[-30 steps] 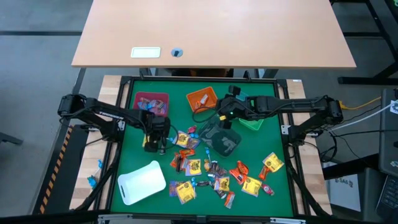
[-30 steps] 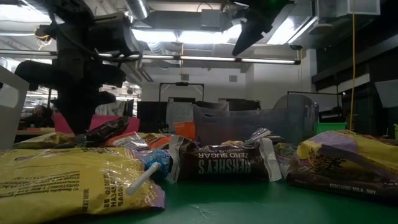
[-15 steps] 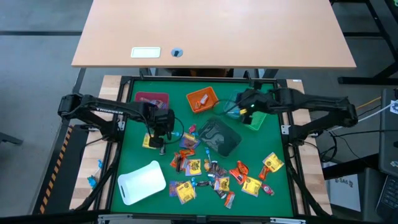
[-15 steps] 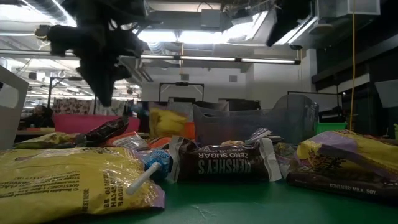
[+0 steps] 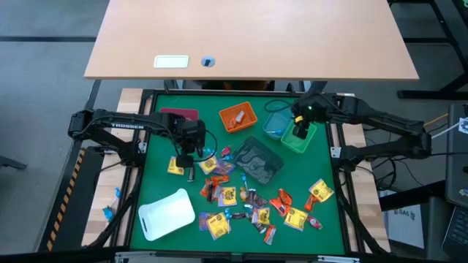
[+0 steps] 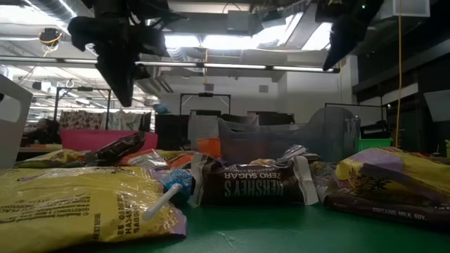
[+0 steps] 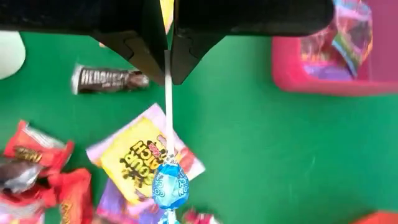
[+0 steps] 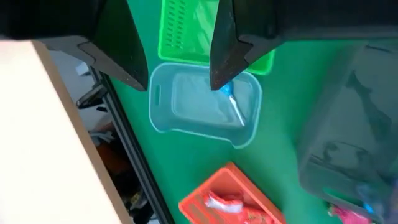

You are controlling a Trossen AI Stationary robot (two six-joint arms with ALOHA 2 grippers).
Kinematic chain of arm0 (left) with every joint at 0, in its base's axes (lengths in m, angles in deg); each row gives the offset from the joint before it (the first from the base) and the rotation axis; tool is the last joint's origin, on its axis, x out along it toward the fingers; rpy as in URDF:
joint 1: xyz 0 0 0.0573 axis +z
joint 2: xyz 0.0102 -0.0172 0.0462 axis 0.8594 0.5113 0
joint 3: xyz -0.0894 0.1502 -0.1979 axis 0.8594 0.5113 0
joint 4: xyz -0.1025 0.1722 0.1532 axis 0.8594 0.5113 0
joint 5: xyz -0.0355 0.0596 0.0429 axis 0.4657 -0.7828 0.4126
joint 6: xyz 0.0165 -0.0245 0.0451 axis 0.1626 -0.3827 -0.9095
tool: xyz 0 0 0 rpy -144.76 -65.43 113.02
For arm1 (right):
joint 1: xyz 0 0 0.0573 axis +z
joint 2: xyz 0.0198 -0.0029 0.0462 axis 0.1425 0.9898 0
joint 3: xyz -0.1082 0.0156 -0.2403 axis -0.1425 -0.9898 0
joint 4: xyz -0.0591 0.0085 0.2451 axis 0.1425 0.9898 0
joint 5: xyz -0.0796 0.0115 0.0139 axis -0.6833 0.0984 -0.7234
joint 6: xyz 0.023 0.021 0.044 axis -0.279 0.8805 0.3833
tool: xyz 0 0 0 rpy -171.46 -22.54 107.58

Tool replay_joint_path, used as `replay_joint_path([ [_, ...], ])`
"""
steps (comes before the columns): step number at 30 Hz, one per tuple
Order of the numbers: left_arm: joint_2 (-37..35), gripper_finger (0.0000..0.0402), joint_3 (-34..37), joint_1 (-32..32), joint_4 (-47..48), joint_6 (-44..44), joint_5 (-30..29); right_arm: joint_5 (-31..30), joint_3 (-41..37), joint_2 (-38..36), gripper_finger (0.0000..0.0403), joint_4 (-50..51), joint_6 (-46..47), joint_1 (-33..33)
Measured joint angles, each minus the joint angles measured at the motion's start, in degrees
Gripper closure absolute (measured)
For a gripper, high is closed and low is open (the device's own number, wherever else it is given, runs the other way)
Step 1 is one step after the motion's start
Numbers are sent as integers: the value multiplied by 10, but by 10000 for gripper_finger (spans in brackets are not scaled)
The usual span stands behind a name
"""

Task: Sort candy
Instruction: Put the blue lollipop into the blue bin

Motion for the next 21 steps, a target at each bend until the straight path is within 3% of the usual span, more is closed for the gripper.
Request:
replay_joint_path([
  [4,0,401,0,10,-48,18,-17,10,-8,1,230,-2,-35,-20],
  [9,0,401,0,44,-182,16,-47,43,-8,1,230,-15,-89,-52],
  [15,0,401,0,110,-358,-26,-62,94,-8,1,230,-23,-172,-124],
  [21,0,402,0,164,-459,-28,-62,125,-8,1,230,-23,-180,-198],
])
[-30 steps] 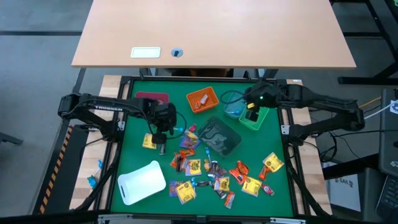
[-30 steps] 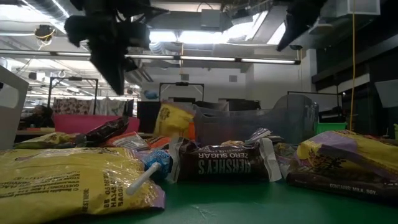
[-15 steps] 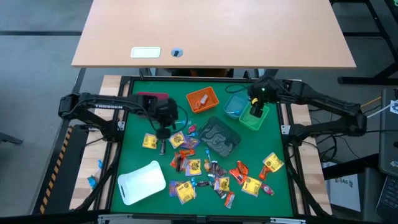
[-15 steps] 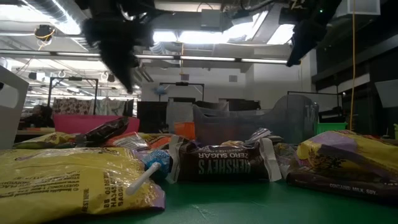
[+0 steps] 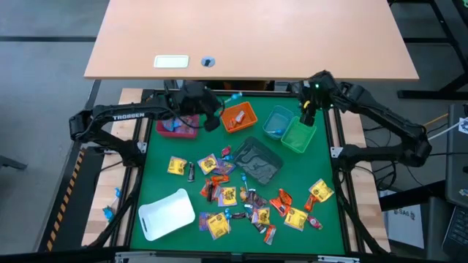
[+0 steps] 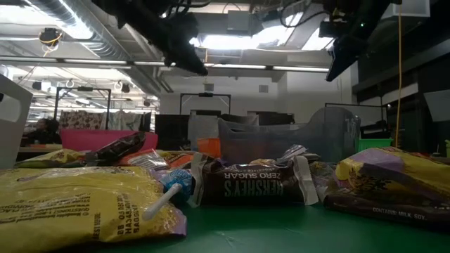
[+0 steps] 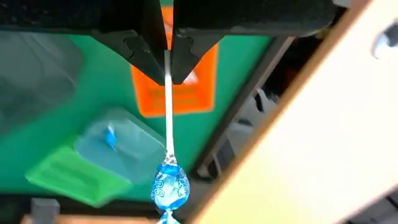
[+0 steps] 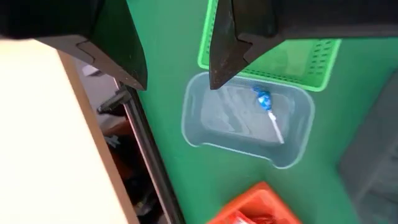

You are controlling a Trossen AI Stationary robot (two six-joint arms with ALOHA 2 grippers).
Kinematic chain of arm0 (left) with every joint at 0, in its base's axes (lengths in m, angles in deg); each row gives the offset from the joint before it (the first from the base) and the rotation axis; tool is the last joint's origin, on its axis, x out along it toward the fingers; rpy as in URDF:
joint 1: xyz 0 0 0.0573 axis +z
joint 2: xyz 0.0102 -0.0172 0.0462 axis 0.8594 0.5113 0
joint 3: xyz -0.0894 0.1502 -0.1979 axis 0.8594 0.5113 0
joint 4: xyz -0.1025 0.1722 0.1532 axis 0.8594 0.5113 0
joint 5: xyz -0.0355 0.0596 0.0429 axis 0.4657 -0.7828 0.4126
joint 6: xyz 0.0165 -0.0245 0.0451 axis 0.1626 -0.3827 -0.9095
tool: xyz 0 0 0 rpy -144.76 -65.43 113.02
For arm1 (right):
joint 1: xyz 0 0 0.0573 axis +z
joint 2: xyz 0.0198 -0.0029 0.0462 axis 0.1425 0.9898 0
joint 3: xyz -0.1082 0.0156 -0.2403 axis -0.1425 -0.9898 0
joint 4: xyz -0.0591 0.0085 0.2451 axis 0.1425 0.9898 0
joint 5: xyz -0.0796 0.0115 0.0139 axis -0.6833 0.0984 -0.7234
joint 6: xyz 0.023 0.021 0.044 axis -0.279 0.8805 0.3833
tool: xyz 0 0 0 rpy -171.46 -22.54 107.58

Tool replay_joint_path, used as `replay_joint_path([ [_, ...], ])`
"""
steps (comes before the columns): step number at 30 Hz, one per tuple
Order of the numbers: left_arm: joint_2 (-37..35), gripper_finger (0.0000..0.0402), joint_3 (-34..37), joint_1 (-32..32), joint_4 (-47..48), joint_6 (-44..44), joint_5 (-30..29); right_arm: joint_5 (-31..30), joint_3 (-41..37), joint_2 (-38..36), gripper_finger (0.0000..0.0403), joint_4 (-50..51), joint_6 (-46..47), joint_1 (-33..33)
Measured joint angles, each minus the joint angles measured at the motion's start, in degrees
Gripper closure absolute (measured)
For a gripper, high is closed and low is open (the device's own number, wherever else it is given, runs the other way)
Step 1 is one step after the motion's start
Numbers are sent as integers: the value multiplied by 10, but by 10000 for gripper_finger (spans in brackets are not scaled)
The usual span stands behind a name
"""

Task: Sort candy
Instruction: Put the blue lollipop into the blue bin

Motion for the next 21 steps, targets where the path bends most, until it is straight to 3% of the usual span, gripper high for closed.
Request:
replay_joint_path([
  [9,54,401,0,29,-153,0,79,68,0,0,230,-41,2,-65],
  [14,117,401,0,6,-269,0,138,100,0,0,230,-53,8,-63],
  [21,212,401,0,-49,-413,0,143,221,0,0,230,-77,10,-62],
])
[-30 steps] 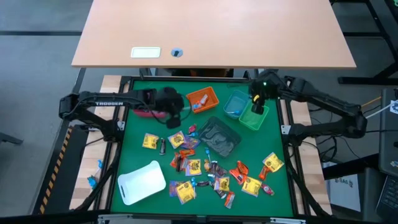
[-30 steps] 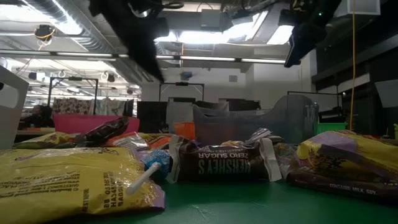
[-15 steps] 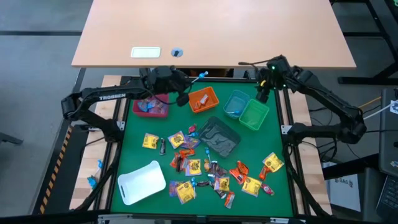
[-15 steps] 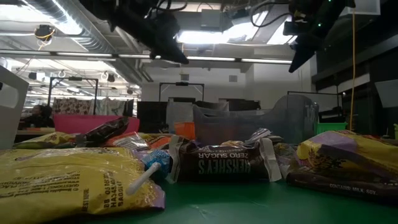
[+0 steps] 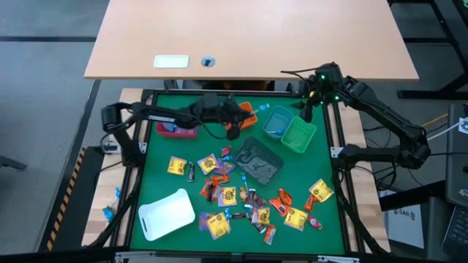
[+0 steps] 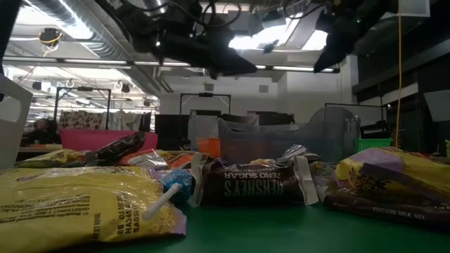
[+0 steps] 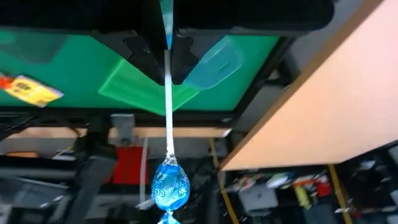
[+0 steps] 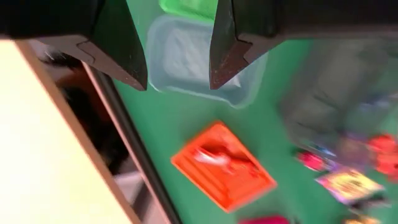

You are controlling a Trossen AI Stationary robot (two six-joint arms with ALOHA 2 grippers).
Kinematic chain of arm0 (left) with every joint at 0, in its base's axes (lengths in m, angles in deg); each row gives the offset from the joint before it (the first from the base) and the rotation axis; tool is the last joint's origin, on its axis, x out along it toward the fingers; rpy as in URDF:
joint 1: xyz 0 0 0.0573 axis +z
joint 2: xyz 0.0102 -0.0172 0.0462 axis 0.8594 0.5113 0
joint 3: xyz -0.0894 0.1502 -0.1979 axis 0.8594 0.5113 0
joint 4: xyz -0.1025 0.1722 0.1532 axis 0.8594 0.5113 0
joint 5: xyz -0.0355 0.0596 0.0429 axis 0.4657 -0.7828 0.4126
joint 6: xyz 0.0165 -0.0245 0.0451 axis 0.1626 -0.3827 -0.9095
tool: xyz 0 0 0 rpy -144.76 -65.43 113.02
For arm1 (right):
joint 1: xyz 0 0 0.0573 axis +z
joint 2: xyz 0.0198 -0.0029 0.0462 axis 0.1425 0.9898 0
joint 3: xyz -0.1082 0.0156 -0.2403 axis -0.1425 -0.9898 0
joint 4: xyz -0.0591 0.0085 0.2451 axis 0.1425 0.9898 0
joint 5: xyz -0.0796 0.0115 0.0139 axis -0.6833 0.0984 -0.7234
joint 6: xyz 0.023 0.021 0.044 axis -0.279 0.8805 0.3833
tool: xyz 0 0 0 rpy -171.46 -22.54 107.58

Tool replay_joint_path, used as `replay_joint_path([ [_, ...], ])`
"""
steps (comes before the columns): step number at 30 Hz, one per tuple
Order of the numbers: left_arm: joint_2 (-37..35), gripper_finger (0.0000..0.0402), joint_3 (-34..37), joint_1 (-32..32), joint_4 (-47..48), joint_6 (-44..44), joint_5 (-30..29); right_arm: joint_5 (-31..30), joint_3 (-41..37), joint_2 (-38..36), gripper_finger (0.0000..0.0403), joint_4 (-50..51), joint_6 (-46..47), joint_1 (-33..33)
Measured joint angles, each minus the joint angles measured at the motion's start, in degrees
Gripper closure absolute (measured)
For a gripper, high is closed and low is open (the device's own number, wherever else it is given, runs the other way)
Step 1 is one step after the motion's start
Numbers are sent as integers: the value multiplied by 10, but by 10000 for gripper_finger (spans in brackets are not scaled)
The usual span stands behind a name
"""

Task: Sort candy
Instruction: Put the blue lollipop into the blue bin

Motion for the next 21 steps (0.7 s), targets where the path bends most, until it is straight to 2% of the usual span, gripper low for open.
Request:
replay_joint_path([
  [2,28,401,0,-15,-46,0,-1,25,0,0,230,-8,0,0],
  [7,94,401,-13,-43,-141,-1,-31,44,0,0,230,-37,31,0],
  [12,164,401,-73,-52,-143,-1,-55,45,0,0,230,-60,69,0],
  [21,272,401,-186,-51,-123,4,-61,45,0,0,230,-62,73,0],
])
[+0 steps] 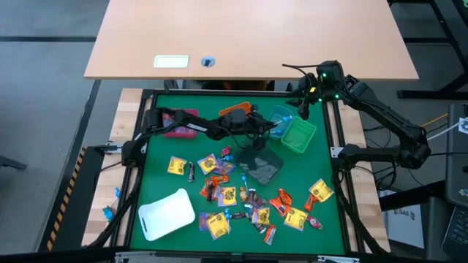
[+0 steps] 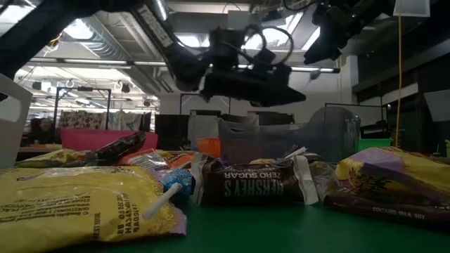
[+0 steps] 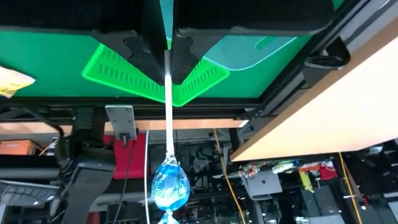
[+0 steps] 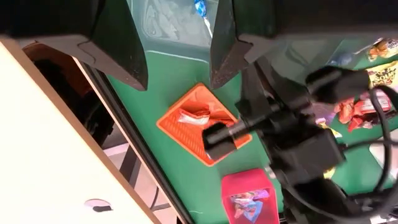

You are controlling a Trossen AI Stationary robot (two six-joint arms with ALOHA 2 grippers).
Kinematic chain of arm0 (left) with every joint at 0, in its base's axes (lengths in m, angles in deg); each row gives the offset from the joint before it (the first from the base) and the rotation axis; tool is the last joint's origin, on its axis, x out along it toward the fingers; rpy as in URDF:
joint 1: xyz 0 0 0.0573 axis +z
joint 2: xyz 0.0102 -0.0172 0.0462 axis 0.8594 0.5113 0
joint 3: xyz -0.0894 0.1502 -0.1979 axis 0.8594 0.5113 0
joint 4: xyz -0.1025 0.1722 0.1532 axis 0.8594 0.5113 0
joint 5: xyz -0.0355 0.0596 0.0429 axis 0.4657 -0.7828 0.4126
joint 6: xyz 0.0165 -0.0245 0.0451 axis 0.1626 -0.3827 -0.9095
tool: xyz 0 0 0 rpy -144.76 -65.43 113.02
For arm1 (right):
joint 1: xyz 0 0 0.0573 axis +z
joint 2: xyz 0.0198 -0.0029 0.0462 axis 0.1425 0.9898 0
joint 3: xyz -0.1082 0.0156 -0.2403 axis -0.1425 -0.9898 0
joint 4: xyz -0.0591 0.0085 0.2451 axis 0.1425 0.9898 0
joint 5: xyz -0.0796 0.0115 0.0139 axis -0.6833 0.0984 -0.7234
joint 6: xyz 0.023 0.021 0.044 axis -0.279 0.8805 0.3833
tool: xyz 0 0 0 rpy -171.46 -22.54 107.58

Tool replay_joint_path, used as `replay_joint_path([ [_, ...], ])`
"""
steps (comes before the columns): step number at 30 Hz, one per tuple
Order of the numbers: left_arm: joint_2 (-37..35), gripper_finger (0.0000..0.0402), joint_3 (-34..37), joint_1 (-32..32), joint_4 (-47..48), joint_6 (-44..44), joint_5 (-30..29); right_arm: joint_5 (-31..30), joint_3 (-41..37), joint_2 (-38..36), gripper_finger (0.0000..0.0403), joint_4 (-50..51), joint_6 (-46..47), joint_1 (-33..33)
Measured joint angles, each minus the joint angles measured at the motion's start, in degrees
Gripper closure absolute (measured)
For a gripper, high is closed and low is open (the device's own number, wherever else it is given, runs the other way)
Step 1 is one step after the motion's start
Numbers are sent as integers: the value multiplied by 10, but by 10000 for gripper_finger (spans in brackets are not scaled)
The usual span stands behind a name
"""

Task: Sort candy
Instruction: Put the blue lollipop into the blue bin, then put the purple gummy pack into the red bin

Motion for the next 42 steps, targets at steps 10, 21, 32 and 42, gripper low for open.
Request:
replay_joint_path([
  [10,50,401,-44,0,34,0,-87,0,0,0,230,0,0,0],
  [21,50,366,-45,1,50,2,-136,0,0,0,230,0,-2,0],
  [32,40,316,-45,-1,51,1,-129,0,0,0,230,9,-2,0],
  [42,-83,315,-45,-4,203,-2,-128,57,1,-19,230,27,42,23],
])
